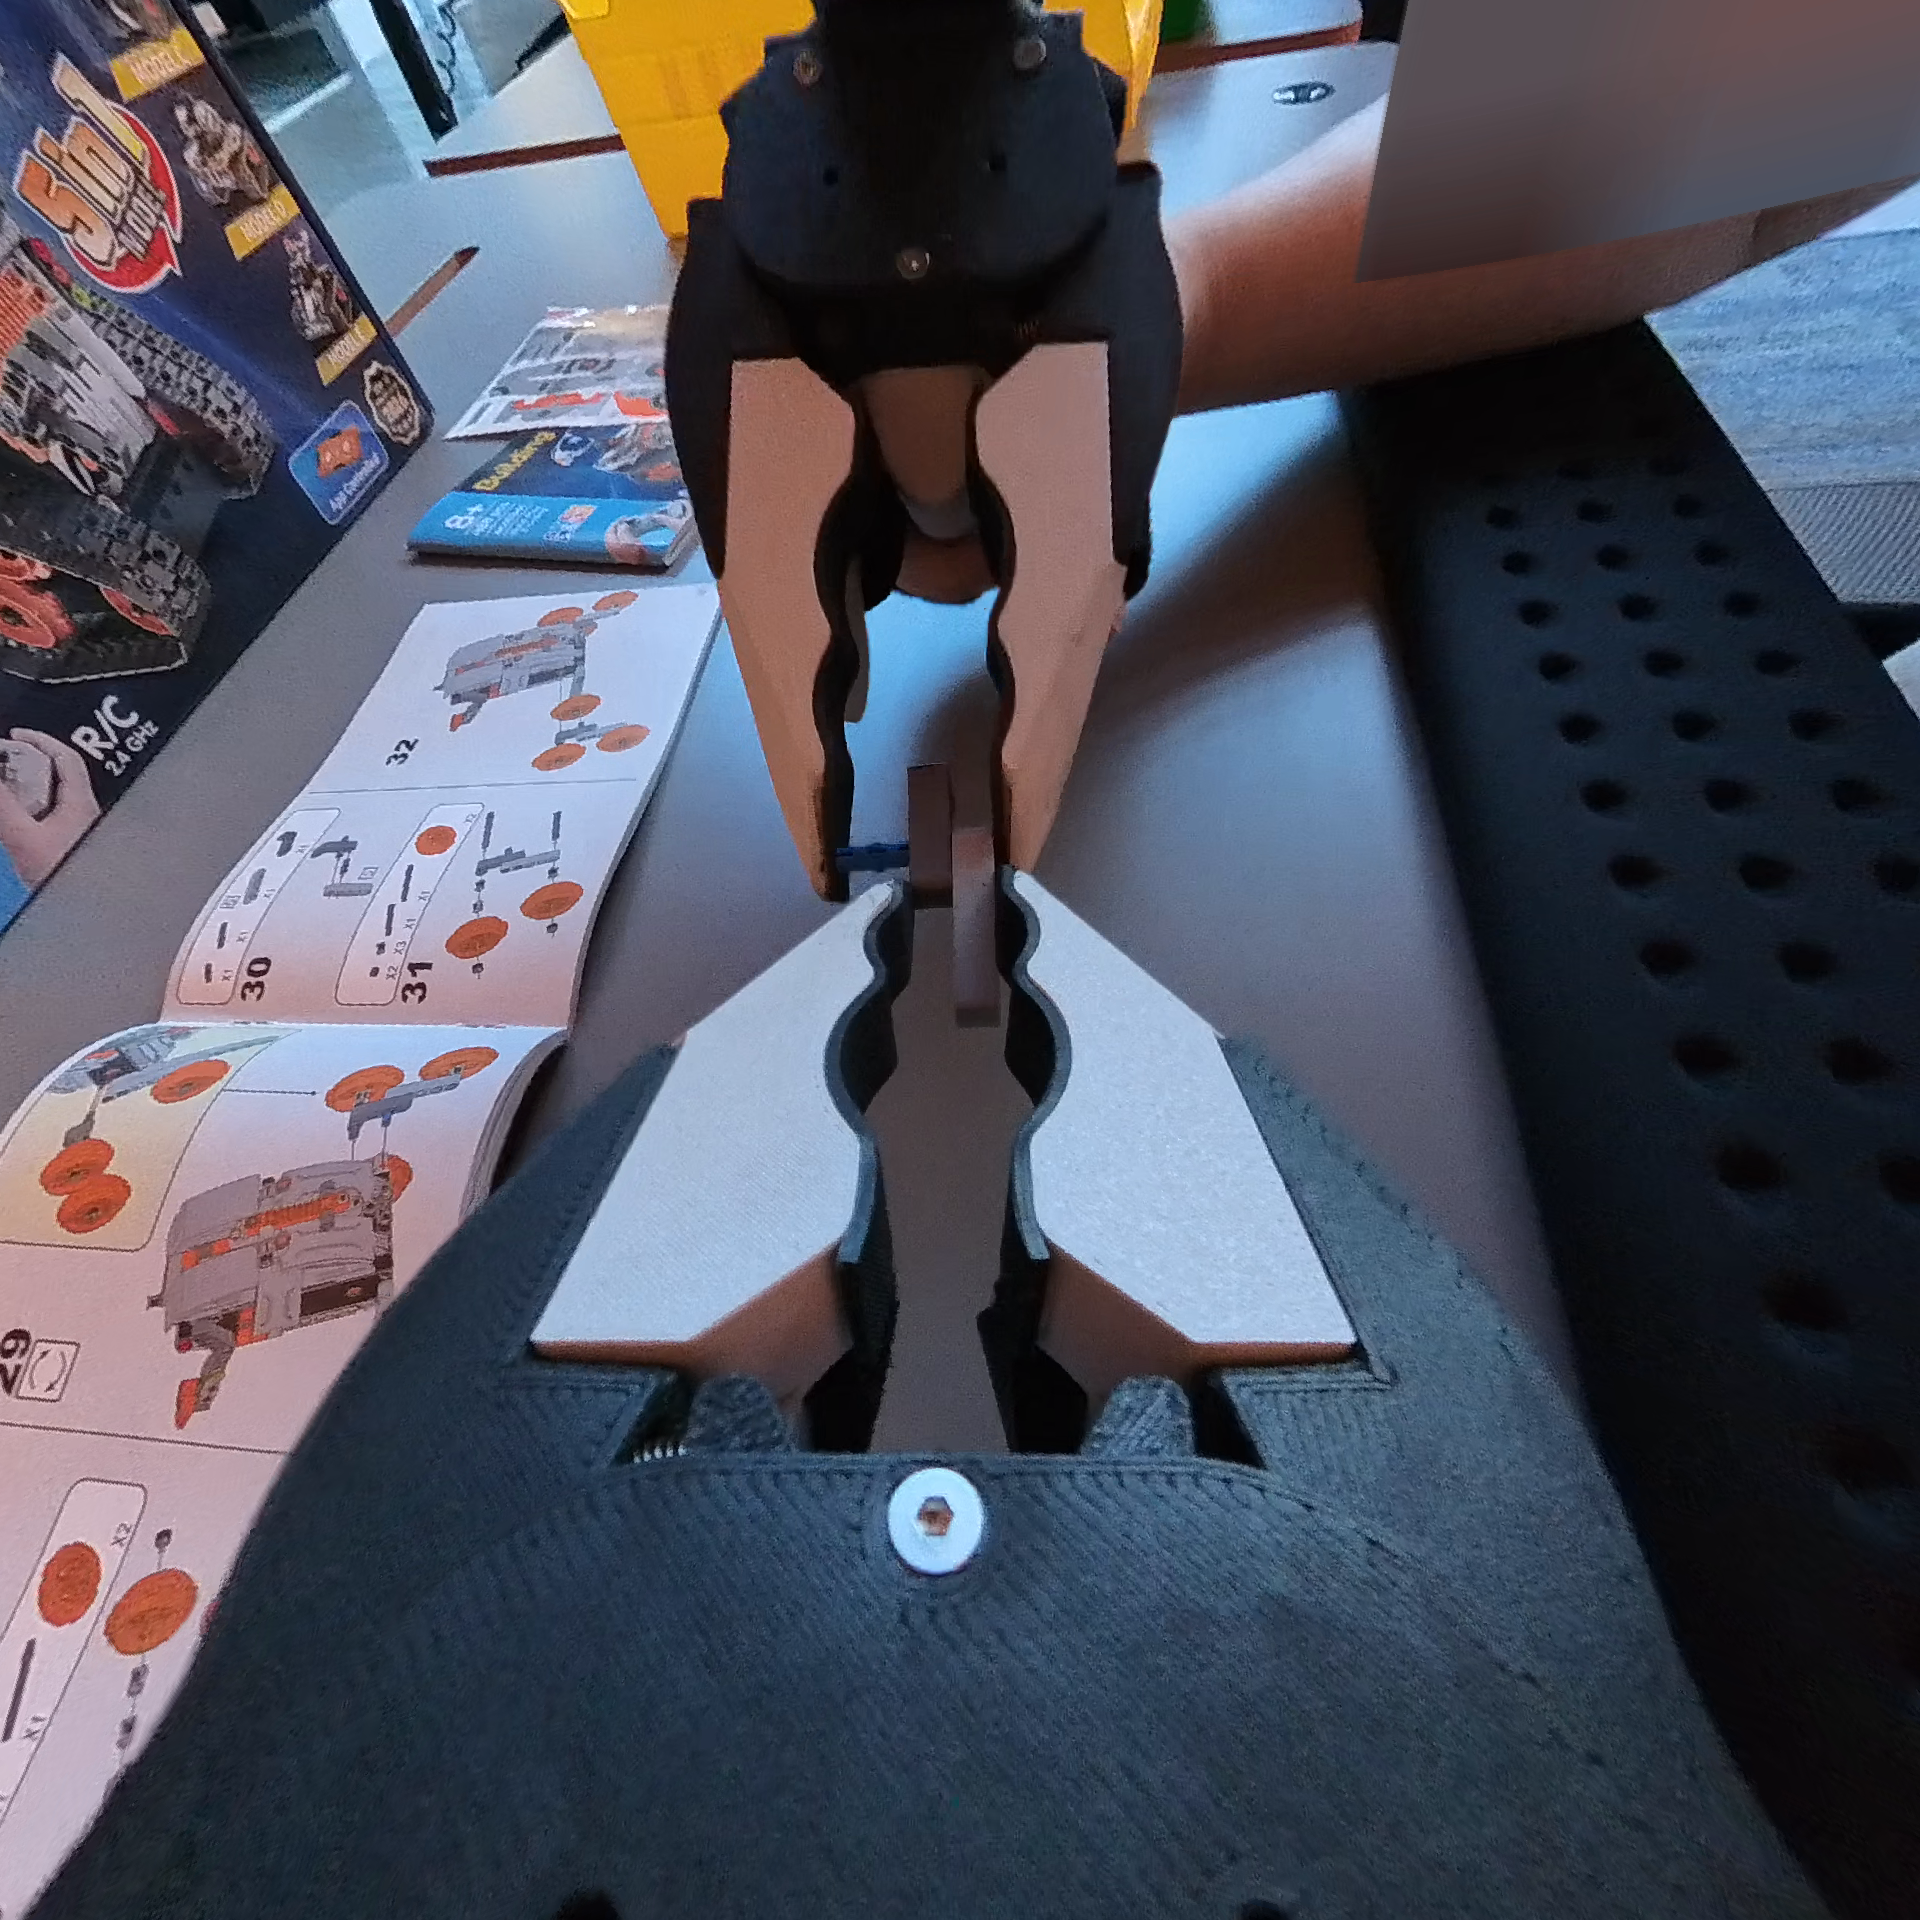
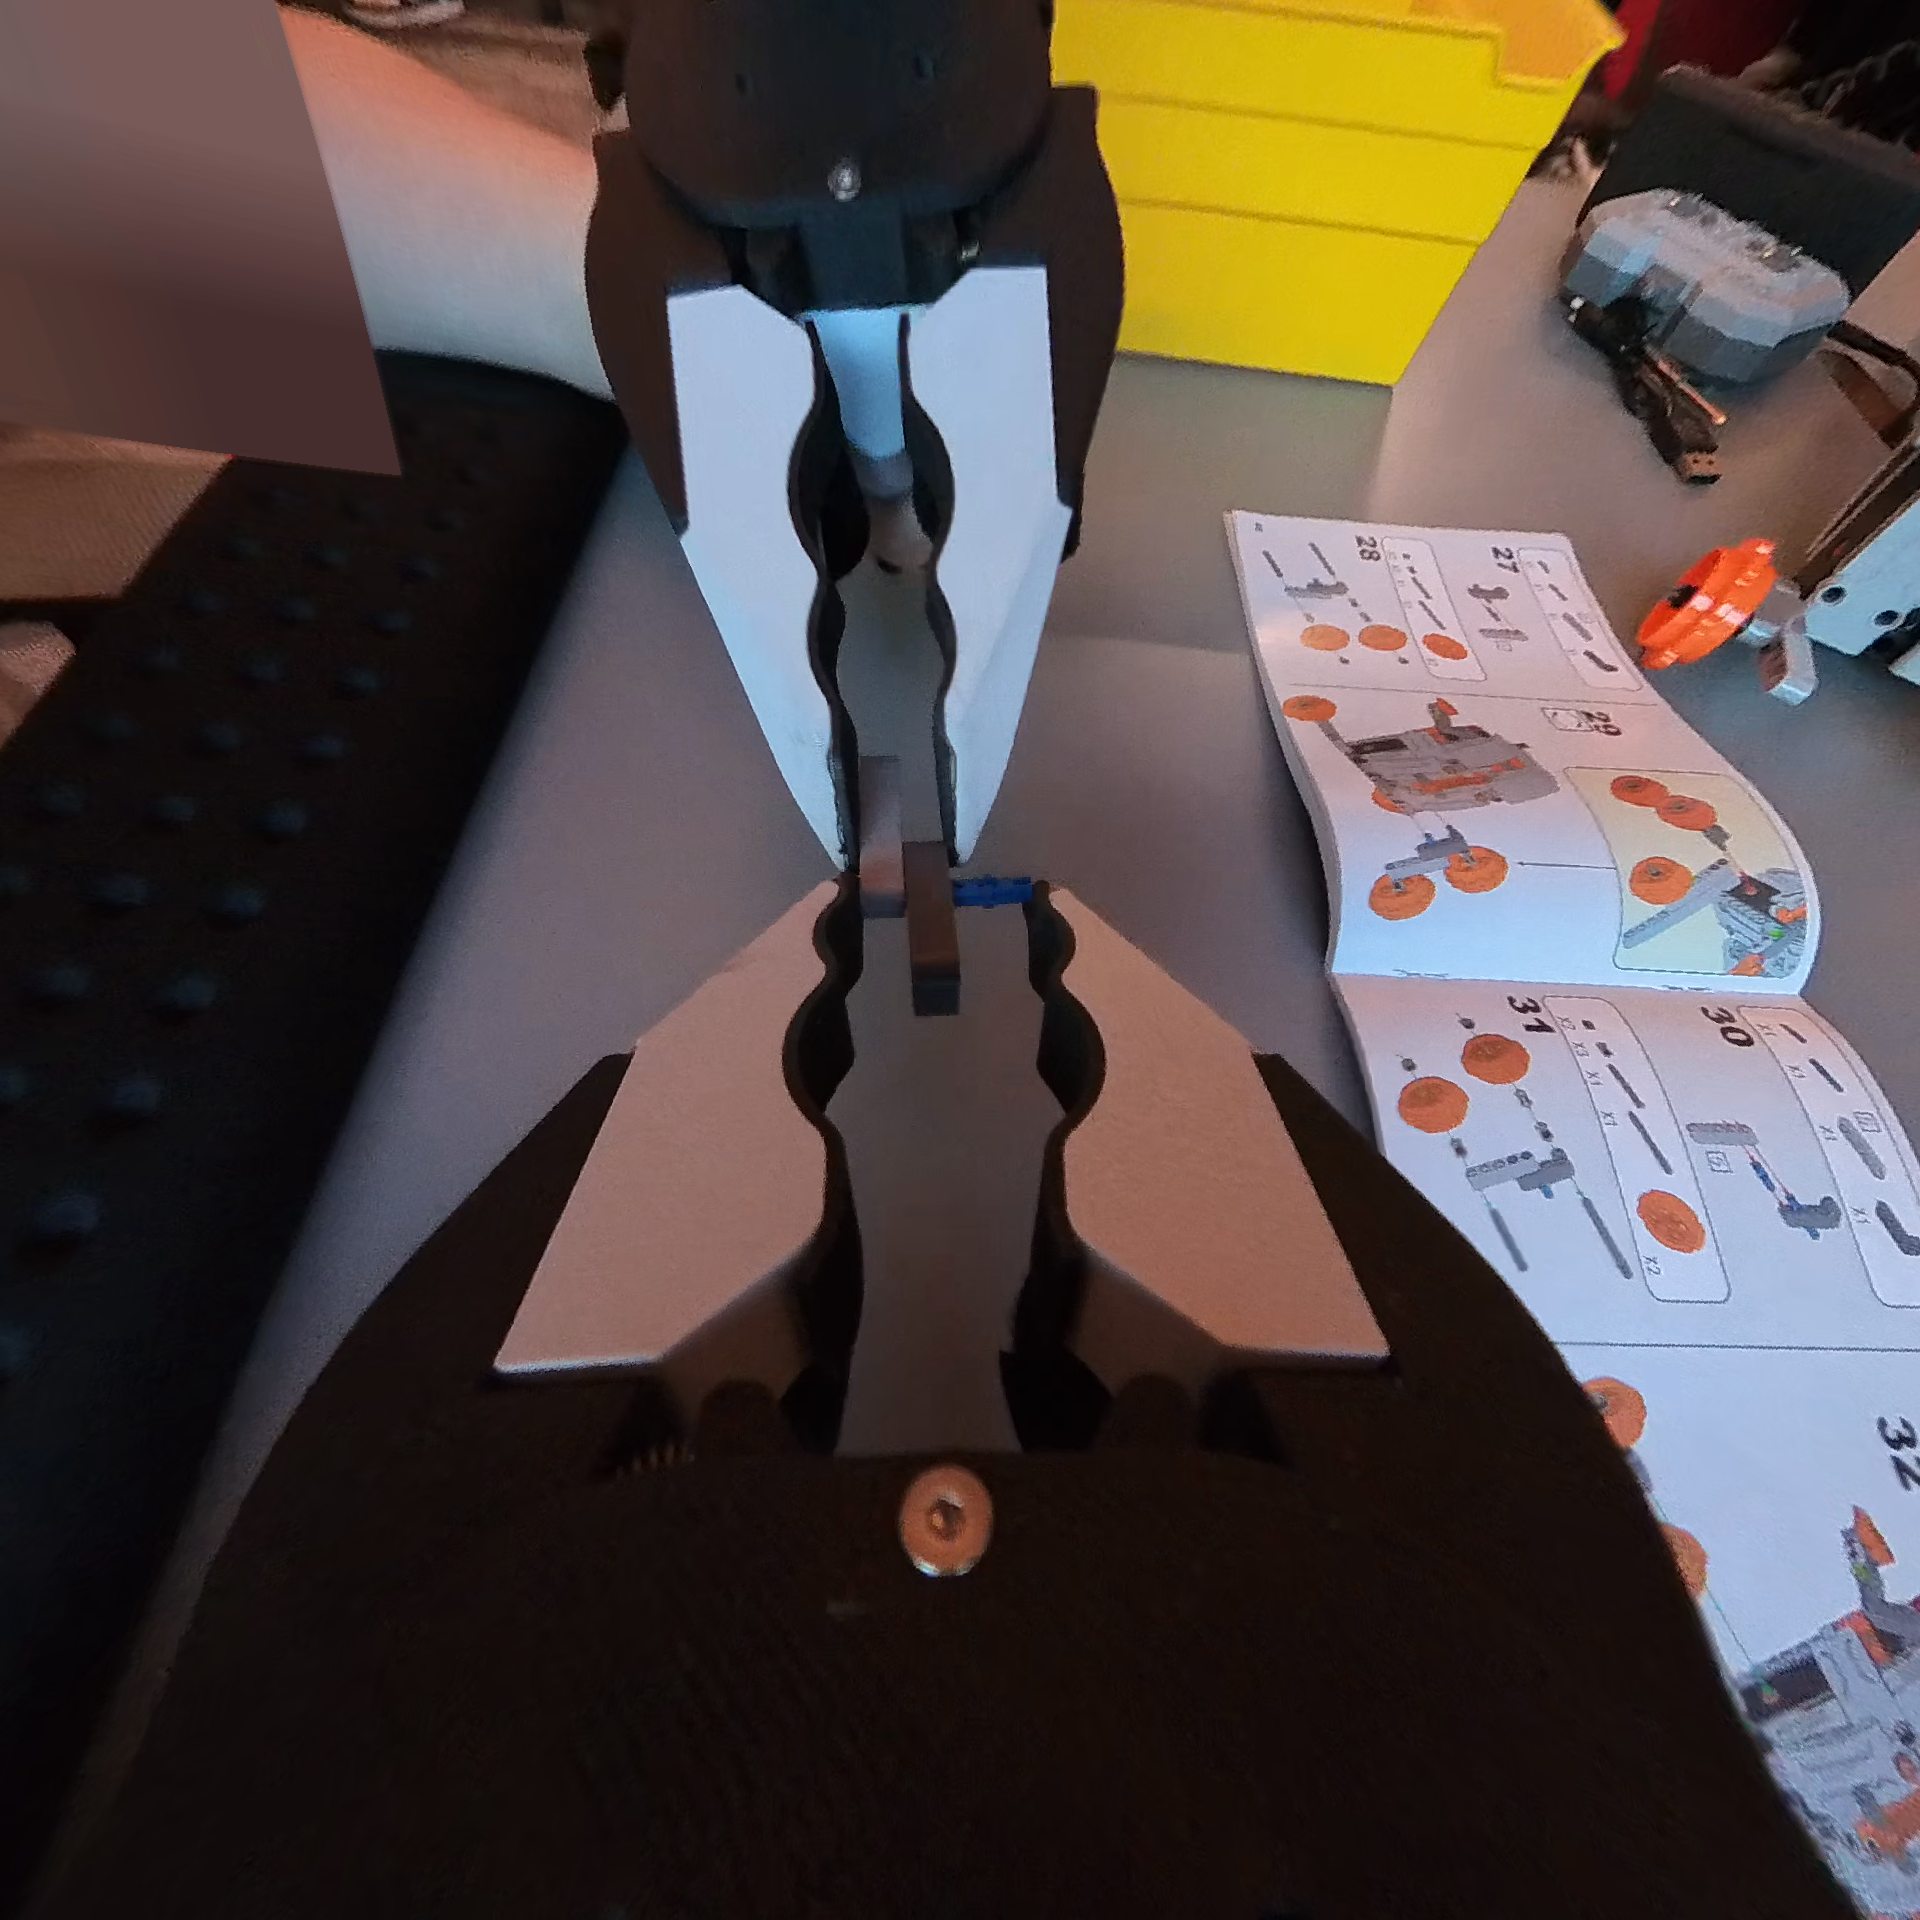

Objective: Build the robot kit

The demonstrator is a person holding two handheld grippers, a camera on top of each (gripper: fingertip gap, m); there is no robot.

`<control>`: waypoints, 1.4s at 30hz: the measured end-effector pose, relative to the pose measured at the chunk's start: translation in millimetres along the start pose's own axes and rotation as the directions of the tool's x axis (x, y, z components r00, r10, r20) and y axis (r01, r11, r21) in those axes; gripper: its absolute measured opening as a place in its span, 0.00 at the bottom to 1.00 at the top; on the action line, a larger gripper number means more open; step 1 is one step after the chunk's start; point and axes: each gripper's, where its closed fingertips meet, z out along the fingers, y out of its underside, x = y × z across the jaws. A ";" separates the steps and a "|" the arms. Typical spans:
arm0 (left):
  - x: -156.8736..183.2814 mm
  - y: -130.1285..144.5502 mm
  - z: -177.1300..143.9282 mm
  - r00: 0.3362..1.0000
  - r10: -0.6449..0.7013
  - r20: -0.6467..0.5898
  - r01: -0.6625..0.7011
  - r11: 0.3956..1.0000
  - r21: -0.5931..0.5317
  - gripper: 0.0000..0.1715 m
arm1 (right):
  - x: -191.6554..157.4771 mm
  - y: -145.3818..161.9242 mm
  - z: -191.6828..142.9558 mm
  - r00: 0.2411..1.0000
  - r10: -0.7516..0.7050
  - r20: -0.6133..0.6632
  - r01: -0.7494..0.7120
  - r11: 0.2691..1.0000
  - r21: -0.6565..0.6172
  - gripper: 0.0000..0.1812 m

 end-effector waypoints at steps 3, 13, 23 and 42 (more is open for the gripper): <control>2.8 6.7 4.2 1.000 0.025 0.001 -0.025 0.999 -0.046 0.08 | -2.0 8.5 2.8 0.999 -0.048 -0.011 0.048 0.996 -0.073 0.17; 8.1 19.2 12.5 0.999 0.014 -0.032 -0.017 0.996 -0.086 0.08 | -5.7 23.8 6.7 0.994 -0.099 -0.053 0.091 0.987 -0.132 0.16; 11.9 19.0 12.7 0.996 0.079 -0.029 -0.081 0.992 -0.098 0.08 | -11.5 21.2 11.0 0.992 -0.124 0.002 0.123 0.981 -0.151 0.18; 12.1 19.1 14.1 0.997 0.081 -0.017 -0.082 0.992 -0.099 0.08 | -10.3 23.2 9.5 0.990 -0.119 -0.077 0.105 0.980 -0.171 0.16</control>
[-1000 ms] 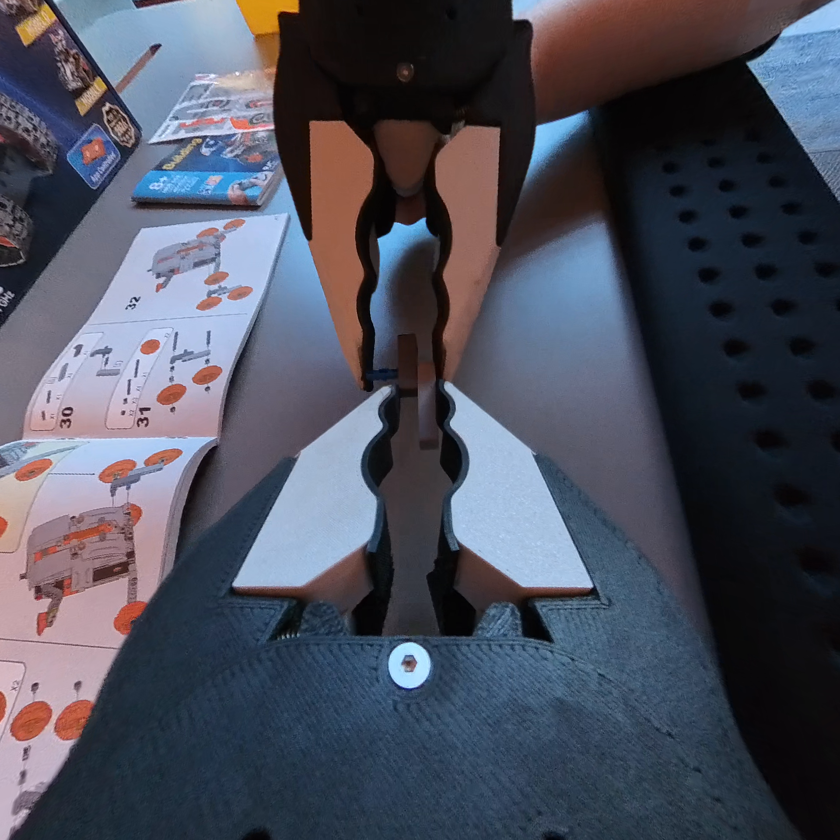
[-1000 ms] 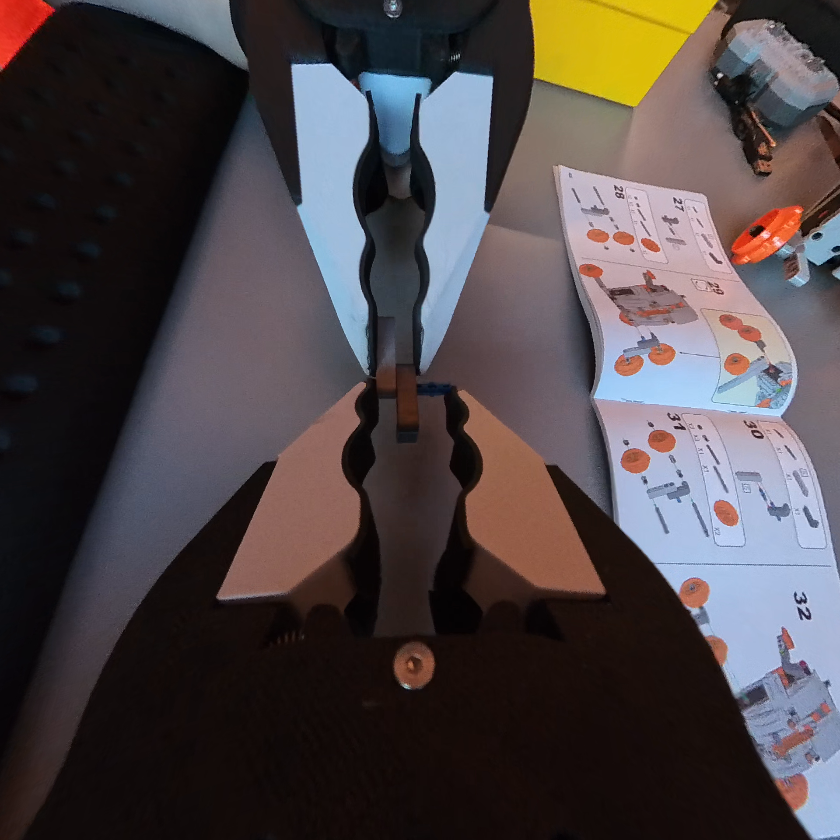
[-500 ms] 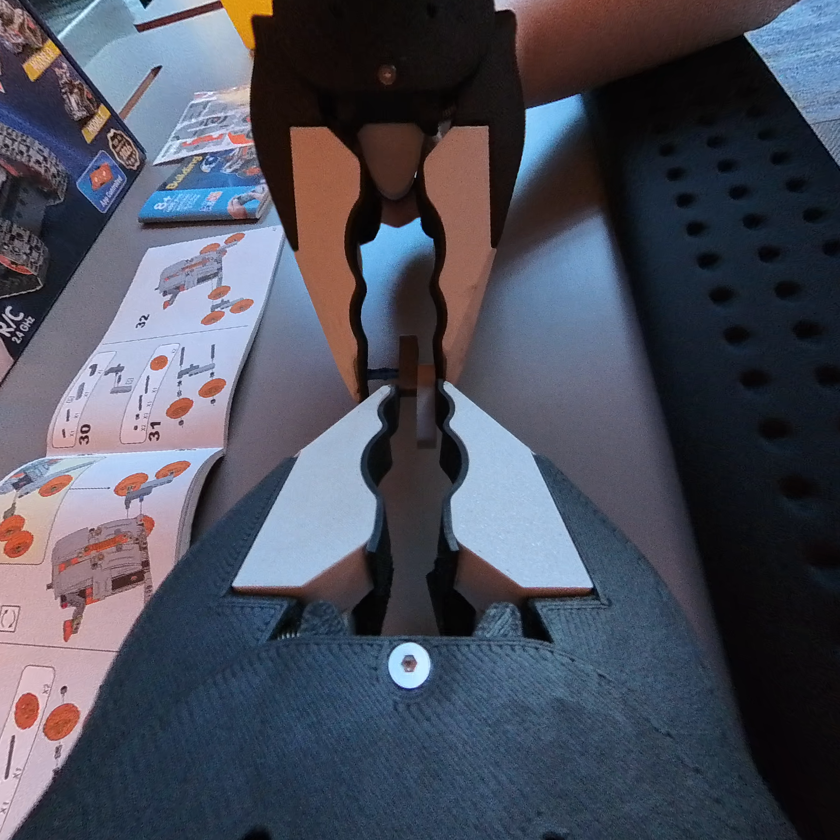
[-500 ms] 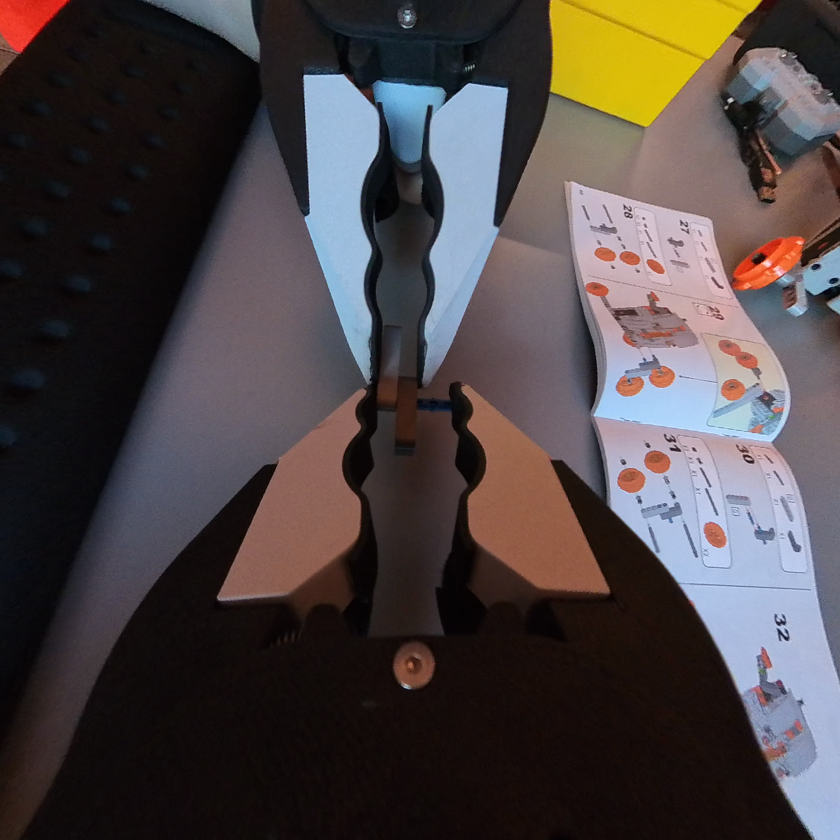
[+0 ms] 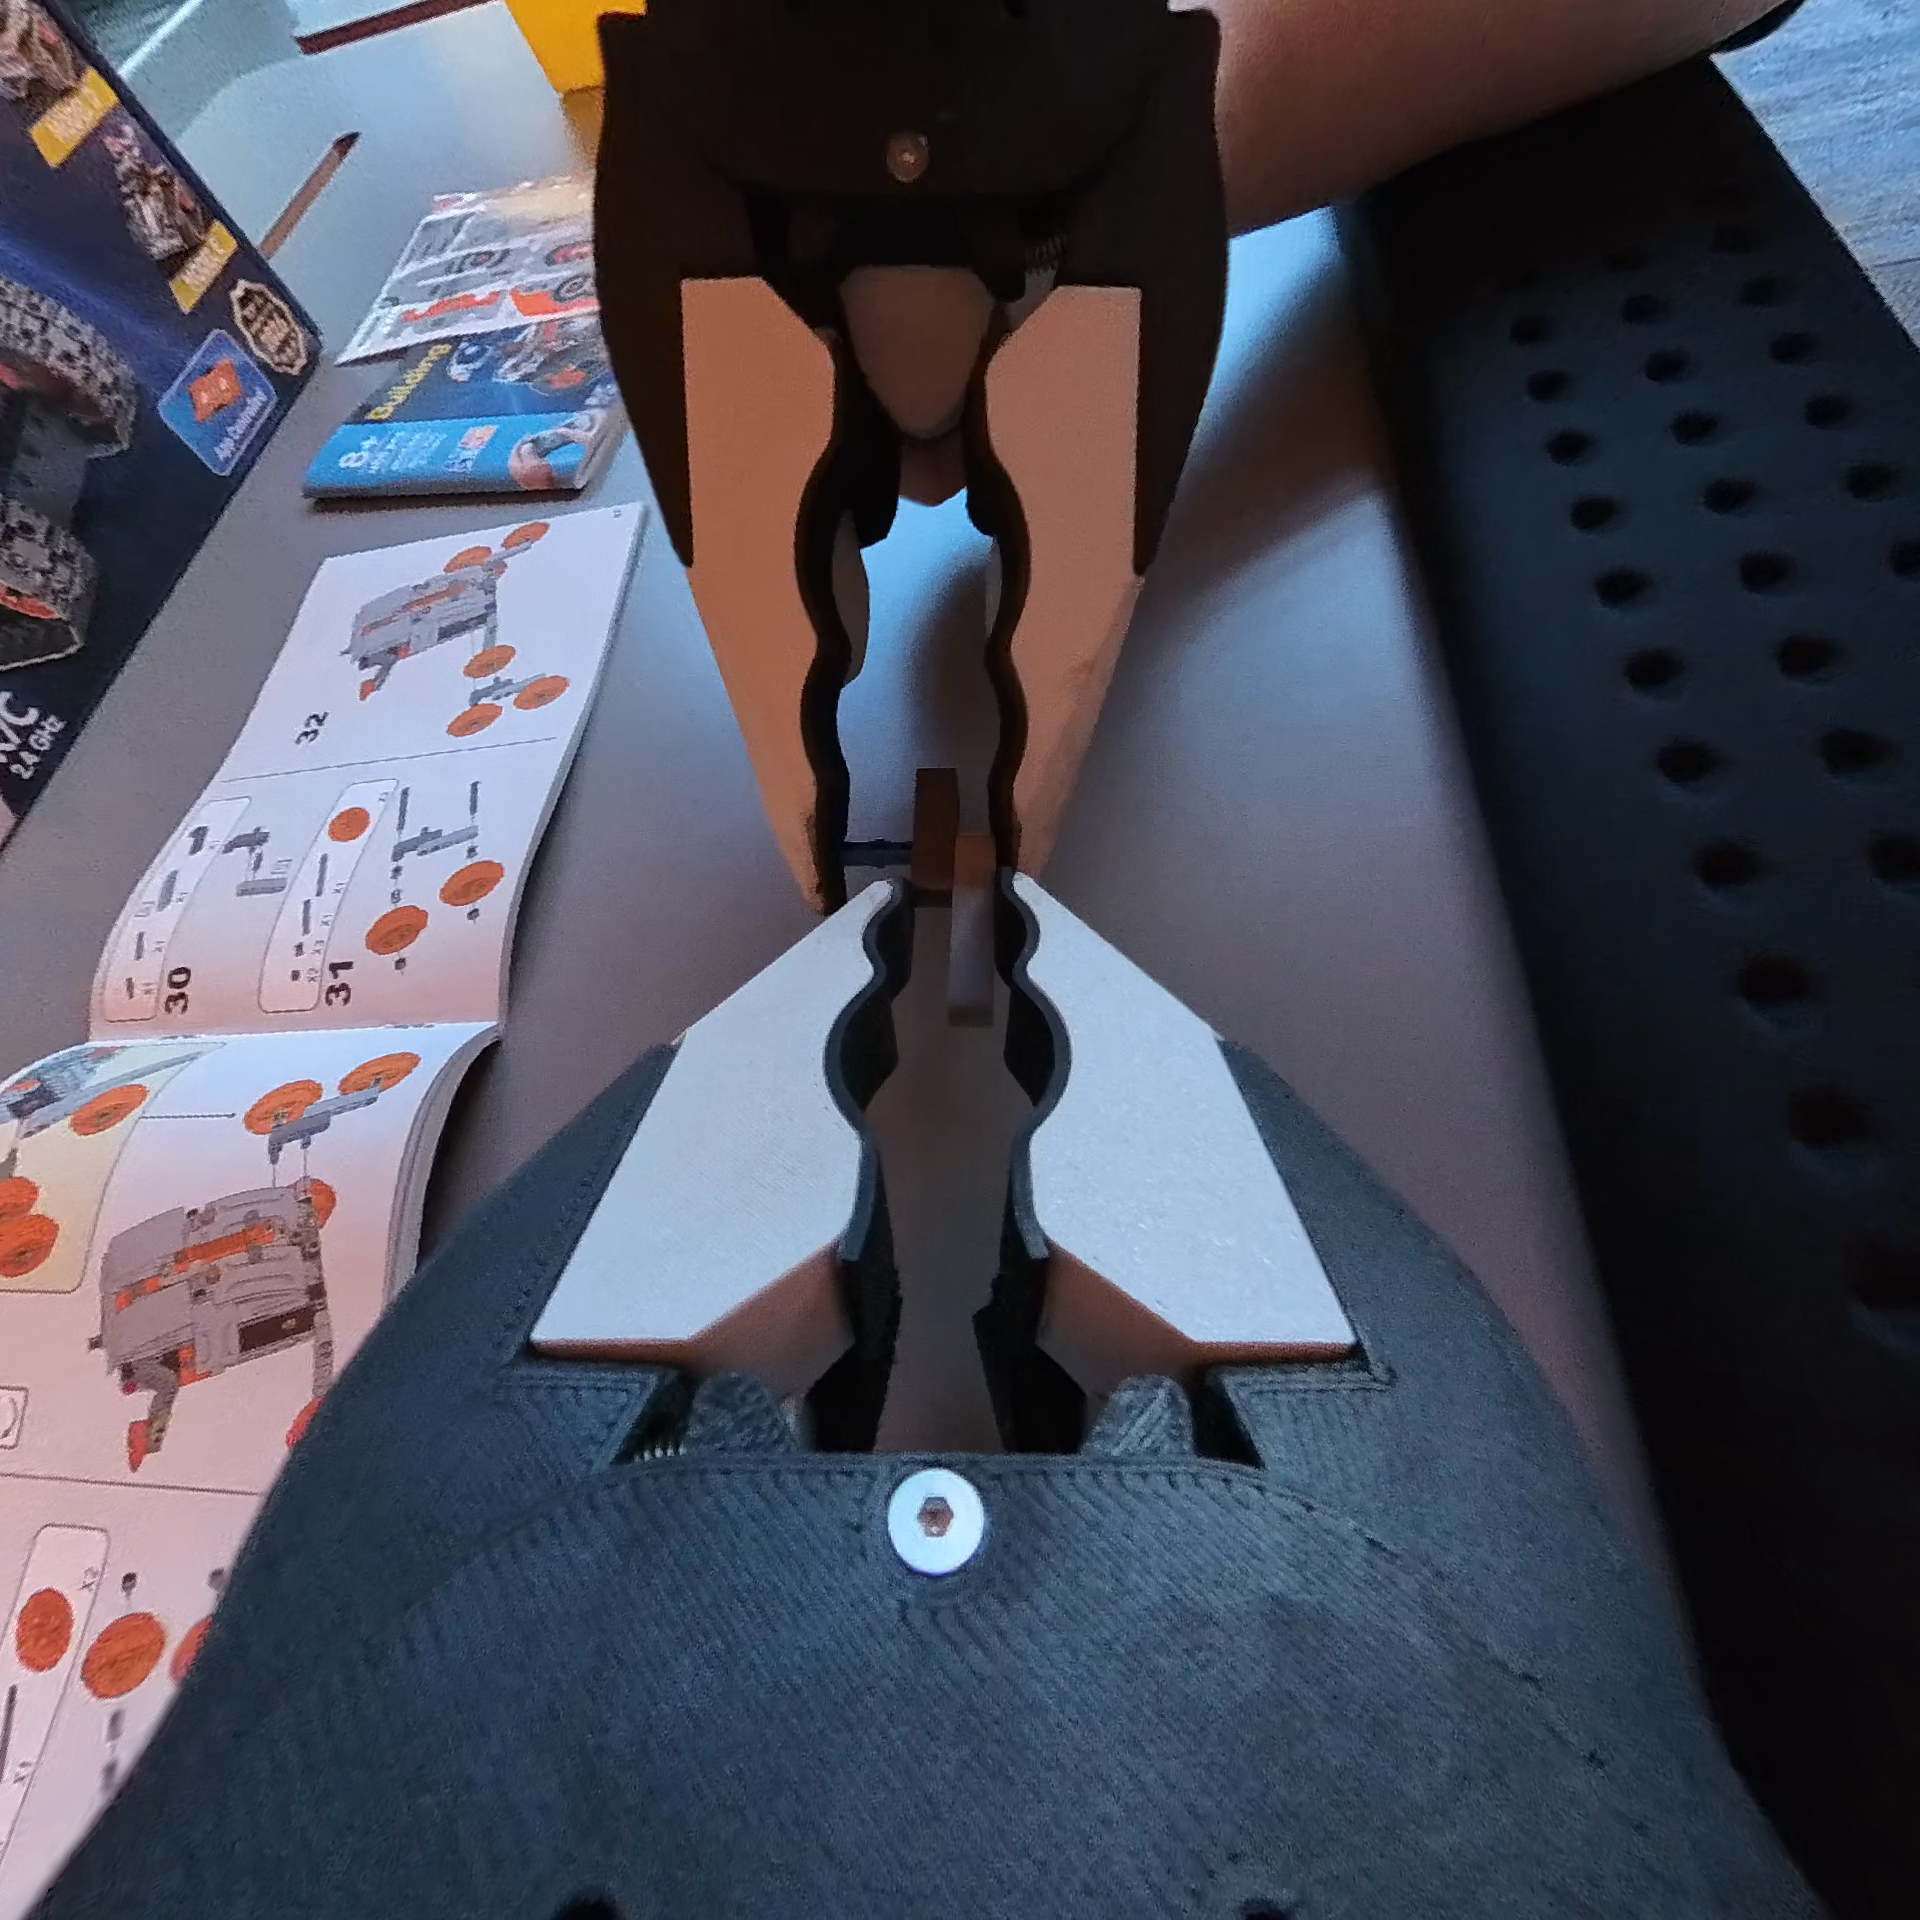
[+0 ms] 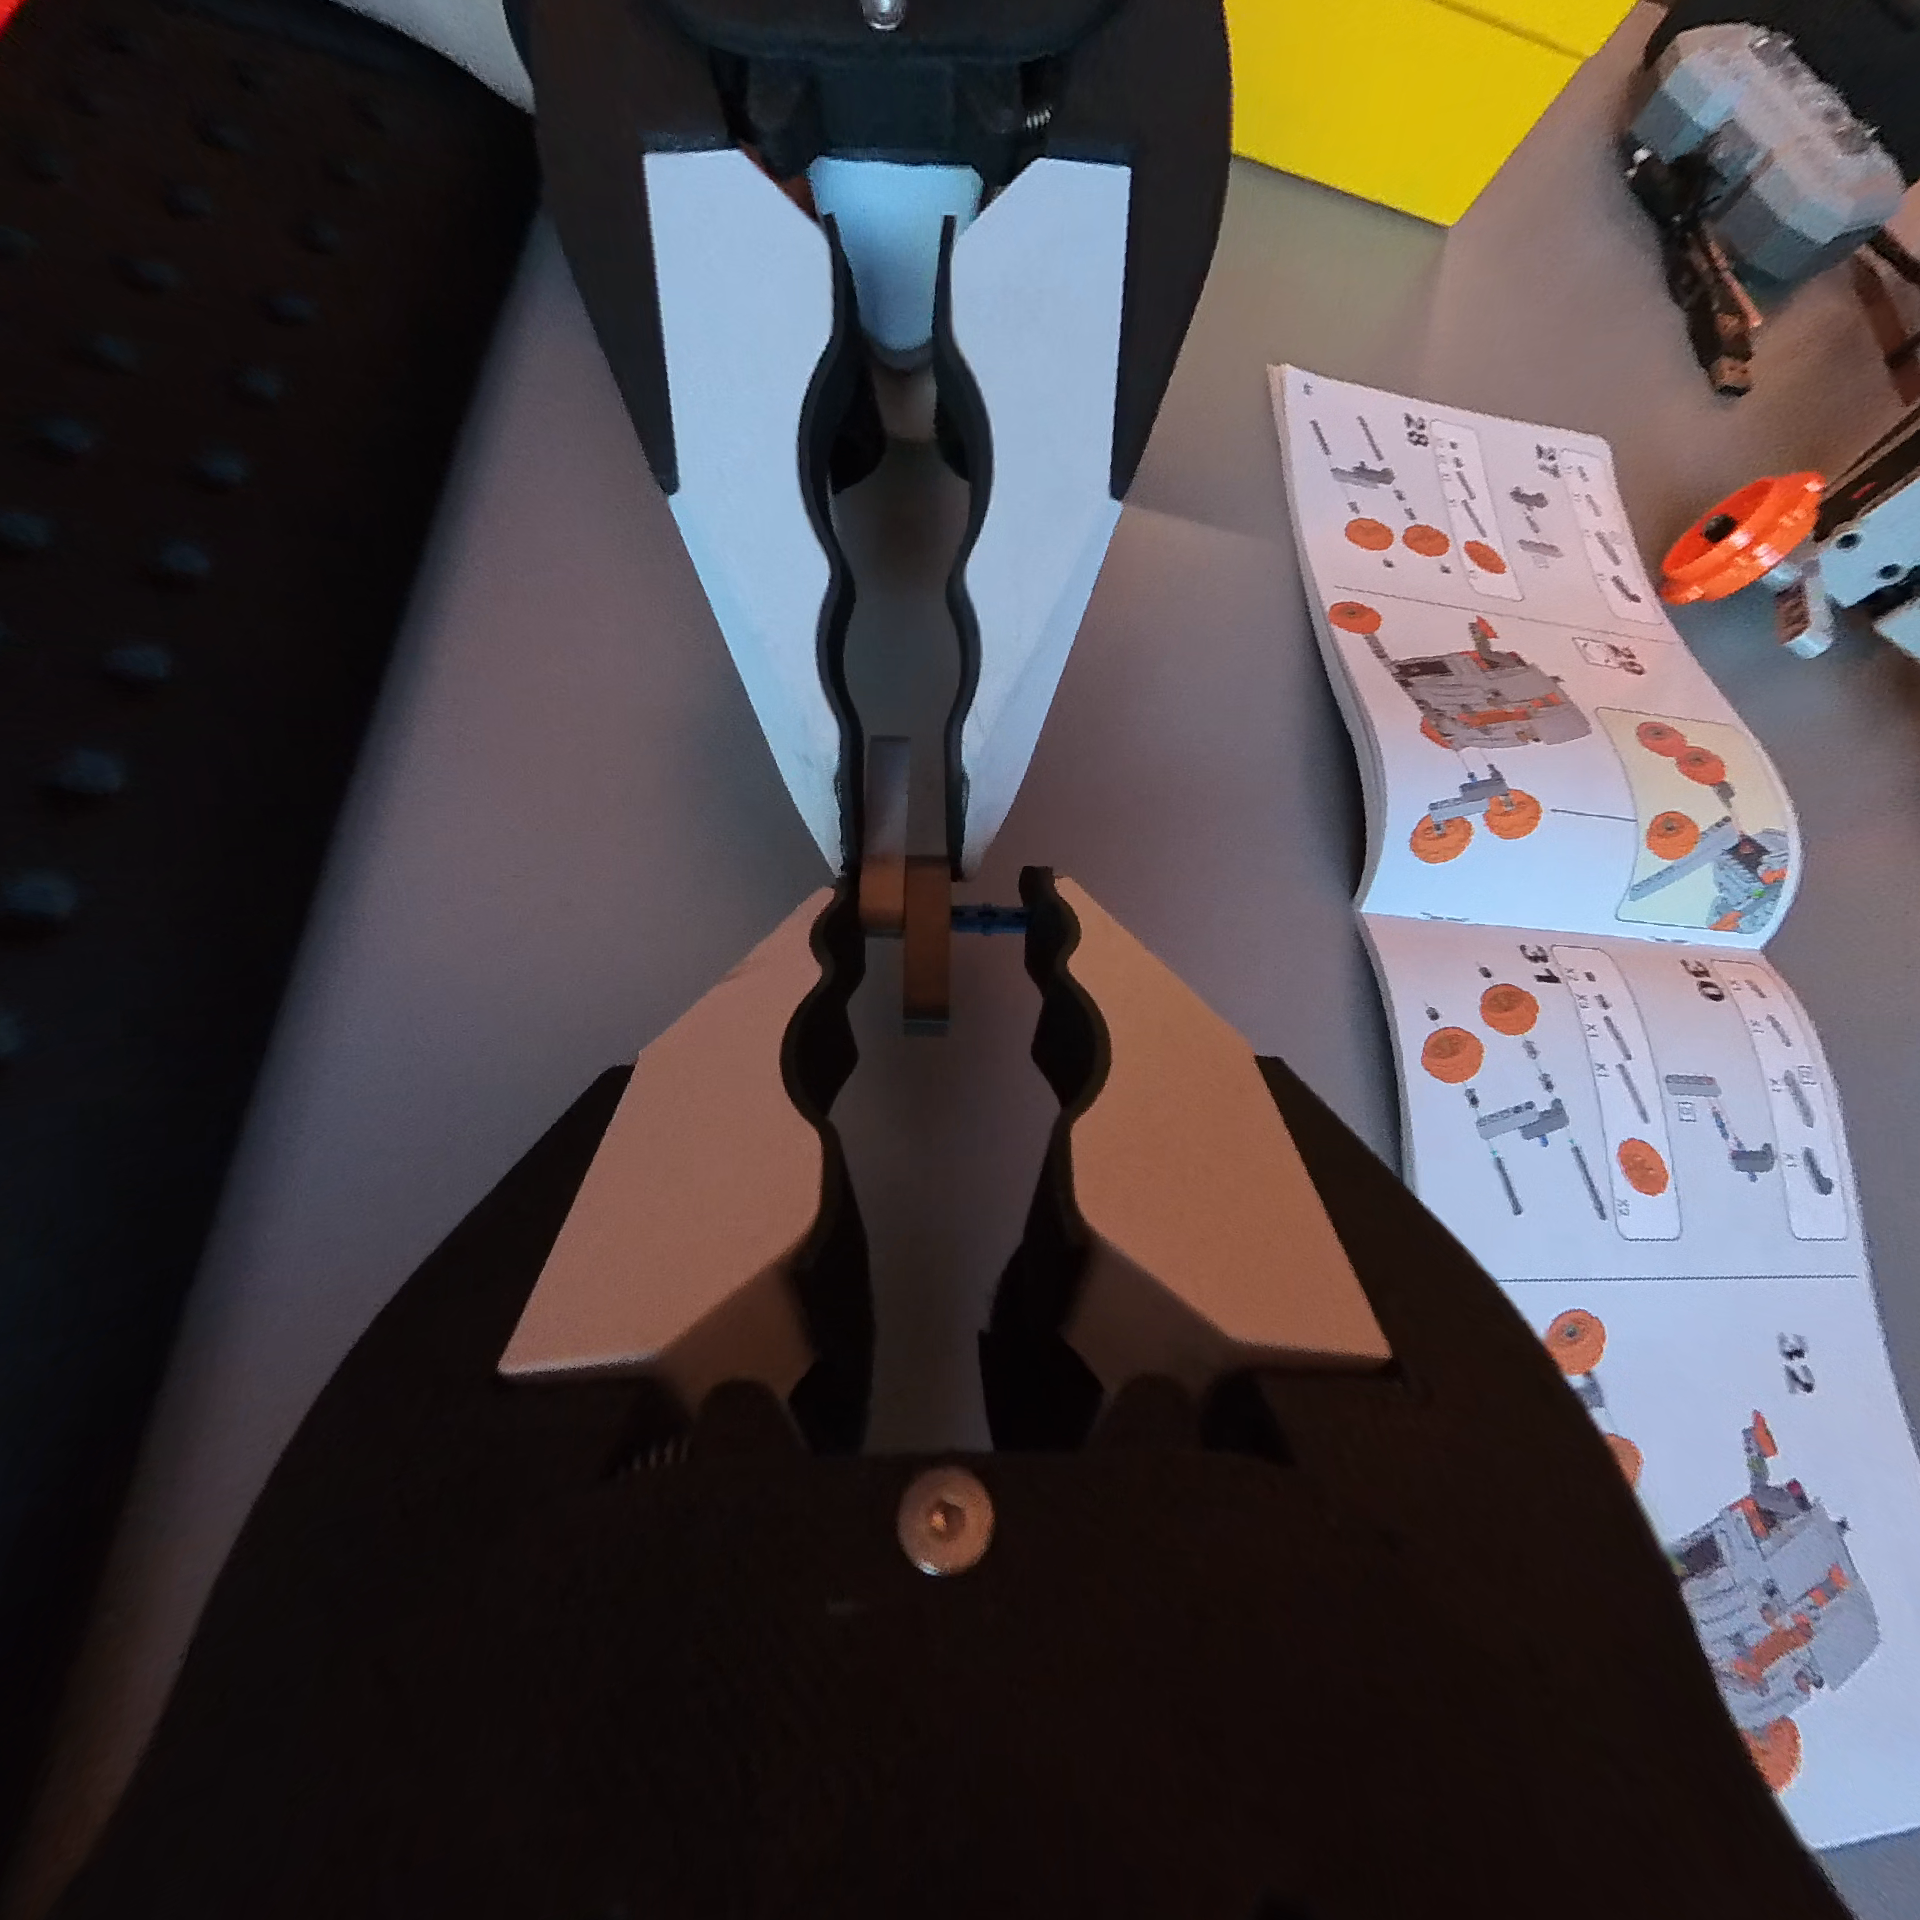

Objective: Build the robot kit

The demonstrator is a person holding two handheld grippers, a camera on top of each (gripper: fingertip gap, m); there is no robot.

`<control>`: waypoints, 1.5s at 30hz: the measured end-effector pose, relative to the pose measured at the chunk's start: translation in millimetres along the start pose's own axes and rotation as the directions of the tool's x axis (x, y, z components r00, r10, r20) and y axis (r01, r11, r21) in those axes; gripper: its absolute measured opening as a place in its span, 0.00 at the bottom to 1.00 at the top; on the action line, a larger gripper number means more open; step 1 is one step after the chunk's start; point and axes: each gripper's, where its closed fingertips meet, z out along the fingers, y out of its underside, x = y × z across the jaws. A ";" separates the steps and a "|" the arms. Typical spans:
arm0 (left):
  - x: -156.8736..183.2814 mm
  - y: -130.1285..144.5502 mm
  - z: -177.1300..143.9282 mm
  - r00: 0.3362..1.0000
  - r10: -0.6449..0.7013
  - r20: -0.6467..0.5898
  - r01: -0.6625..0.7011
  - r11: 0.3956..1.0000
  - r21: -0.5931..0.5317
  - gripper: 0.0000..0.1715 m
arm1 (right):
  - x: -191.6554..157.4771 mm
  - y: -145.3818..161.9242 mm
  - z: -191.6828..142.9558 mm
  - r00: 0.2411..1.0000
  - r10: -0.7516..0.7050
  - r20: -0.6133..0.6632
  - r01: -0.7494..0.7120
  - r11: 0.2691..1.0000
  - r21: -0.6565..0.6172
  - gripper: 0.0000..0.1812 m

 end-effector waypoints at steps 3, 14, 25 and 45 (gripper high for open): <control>1.0 1.3 0.3 1.000 0.005 -0.009 -0.005 1.000 -0.004 0.08 | -1.3 0.7 1.1 0.999 -0.046 0.003 0.047 0.999 -0.019 0.16; -8.1 -2.6 -3.3 0.999 -0.022 0.028 0.021 1.000 0.019 0.08 | 3.5 -3.4 -2.0 0.998 -0.023 -0.060 0.023 1.000 -0.004 0.12; -15.2 -5.9 -7.0 0.997 -0.066 0.039 0.064 0.996 0.063 0.08 | 11.8 -8.8 -5.1 1.000 0.012 -0.014 -0.011 0.997 0.077 0.14; -26.4 -27.2 -21.5 0.873 -0.445 -0.200 0.483 0.845 0.229 0.08 | 23.1 -31.4 -25.3 0.870 0.377 0.319 -0.467 0.837 0.283 0.18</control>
